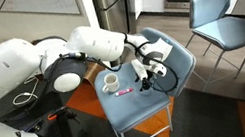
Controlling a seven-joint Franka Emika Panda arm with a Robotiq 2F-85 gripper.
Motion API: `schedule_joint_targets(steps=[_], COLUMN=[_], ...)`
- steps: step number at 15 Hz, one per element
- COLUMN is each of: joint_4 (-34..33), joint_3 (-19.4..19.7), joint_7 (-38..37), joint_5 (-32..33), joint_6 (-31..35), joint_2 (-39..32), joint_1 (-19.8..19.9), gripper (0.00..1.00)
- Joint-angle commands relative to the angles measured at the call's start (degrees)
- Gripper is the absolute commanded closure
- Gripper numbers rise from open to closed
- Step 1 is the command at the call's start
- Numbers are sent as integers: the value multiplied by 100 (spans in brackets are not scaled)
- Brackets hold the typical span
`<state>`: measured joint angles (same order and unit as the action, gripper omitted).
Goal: Place the marker on the seat of the chair
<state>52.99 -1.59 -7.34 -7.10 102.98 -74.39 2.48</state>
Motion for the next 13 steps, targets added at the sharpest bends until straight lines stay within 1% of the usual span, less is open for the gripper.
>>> schedule_joint_targets(steps=[1, 2, 4, 7, 10, 13], joint_4=[1090, 1443, 1938, 2802, 3659, 4605], joint_3=[3, -18, -39, -72, -128, -168], joint_7=[63, 129, 182, 248, 330, 352], joint_5=[14, 11, 23, 28, 22, 23], joint_6=[1401, 1927, 2727, 3642, 4108, 4420], joint_2=[693, 889, 1142, 1602, 2102, 2720], joint_1=[-143, -191, -292, -406, -470, -517], gripper=[0, 0, 0, 0, 0, 0])
